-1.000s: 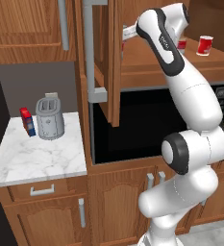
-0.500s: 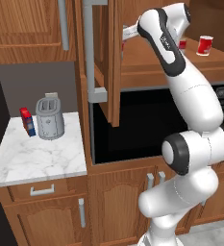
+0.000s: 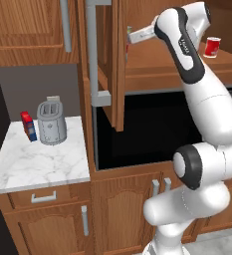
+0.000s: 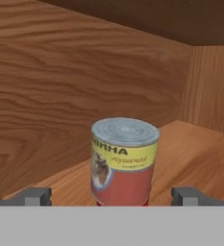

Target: Stack two cans on top of the other two cans in the cabinet.

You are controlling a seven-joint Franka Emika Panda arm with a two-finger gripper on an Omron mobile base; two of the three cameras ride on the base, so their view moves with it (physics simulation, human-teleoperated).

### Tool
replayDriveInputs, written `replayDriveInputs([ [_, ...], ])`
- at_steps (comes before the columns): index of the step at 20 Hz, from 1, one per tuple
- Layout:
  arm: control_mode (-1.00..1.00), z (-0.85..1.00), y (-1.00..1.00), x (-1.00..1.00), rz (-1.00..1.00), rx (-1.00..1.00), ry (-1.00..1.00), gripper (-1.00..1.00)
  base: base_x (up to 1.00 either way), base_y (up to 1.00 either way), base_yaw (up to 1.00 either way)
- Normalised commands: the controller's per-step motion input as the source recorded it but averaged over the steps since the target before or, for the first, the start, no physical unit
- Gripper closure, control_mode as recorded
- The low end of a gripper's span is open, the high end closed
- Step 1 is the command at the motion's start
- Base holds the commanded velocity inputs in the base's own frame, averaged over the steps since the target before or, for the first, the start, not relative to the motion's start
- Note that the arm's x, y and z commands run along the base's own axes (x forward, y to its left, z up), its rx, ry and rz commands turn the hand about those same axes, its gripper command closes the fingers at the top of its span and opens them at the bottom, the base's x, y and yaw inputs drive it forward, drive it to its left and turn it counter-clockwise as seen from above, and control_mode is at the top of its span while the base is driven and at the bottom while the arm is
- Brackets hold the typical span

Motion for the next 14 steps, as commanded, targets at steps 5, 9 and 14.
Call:
replayDriveInputs([
  [5, -1.00, 0.00, -0.10, -0.48, -0.06, 0.00, 0.00, -1.00, 0.00, 0.00, 0.00],
  [9, -1.00, -0.06, -0.37, -0.43, -0.24, 0.00, 0.00, -1.00, 0.00, 0.00, 0.00],
  [14, -1.00, -0.13, -0.48, -0.33, -0.36, 0.00, 0.00, -1.00, 0.00, 0.00, 0.00],
])
